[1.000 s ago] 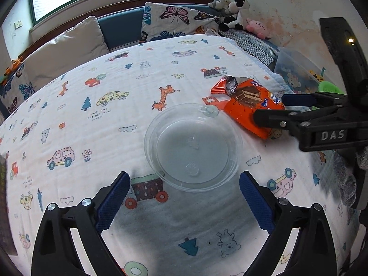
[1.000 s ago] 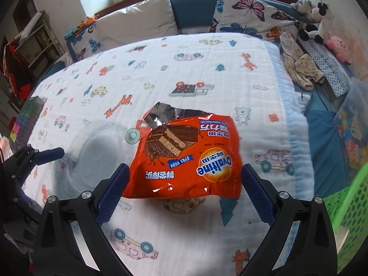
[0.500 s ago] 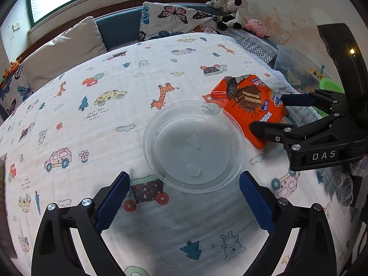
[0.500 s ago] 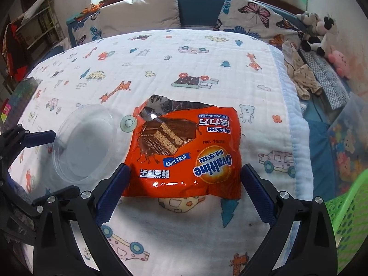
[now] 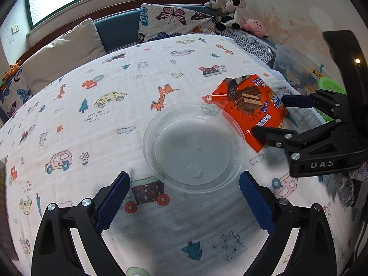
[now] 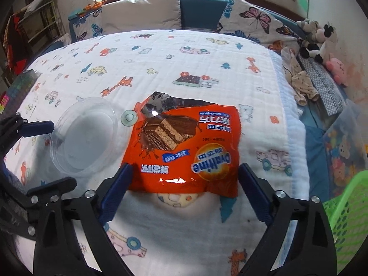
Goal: Collect trash
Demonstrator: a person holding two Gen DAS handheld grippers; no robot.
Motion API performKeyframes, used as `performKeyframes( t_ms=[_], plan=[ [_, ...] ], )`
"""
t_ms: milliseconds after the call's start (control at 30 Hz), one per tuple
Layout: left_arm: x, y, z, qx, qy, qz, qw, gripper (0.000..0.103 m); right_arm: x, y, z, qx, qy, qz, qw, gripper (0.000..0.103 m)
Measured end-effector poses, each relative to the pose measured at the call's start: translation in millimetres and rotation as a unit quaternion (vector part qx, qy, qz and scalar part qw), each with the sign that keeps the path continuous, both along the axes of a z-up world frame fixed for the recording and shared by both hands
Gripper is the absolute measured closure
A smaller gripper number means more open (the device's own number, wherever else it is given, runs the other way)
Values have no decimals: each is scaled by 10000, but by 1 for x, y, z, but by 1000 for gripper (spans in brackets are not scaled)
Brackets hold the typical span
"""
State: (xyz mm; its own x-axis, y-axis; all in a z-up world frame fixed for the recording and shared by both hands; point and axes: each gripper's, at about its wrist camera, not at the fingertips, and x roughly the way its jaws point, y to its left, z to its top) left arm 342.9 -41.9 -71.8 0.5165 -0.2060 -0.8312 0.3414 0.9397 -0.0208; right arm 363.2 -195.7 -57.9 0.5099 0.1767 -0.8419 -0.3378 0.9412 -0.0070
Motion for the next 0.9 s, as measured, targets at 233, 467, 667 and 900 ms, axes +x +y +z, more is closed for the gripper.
performKeyframes(
  t_ms=[233, 467, 667, 900],
  plan=[
    [9, -14, -3, 147, -13, -69, 9999, 10, -6, -20, 5, 344, 147, -179, 9991, 31],
    [12, -18, -3, 84, -69, -122, 9999, 18, -8, -19, 3, 350, 181, -136, 9991, 15],
    [7, -8, -1, 84, -163, 5, 9998, 19, -5, -16, 1, 461, 271, -93, 9985, 5],
    [5, 15, 10, -70, -244, 293, 9992, 19, 1, -1, -2, 278, 302, -96, 9991, 4]
  ],
)
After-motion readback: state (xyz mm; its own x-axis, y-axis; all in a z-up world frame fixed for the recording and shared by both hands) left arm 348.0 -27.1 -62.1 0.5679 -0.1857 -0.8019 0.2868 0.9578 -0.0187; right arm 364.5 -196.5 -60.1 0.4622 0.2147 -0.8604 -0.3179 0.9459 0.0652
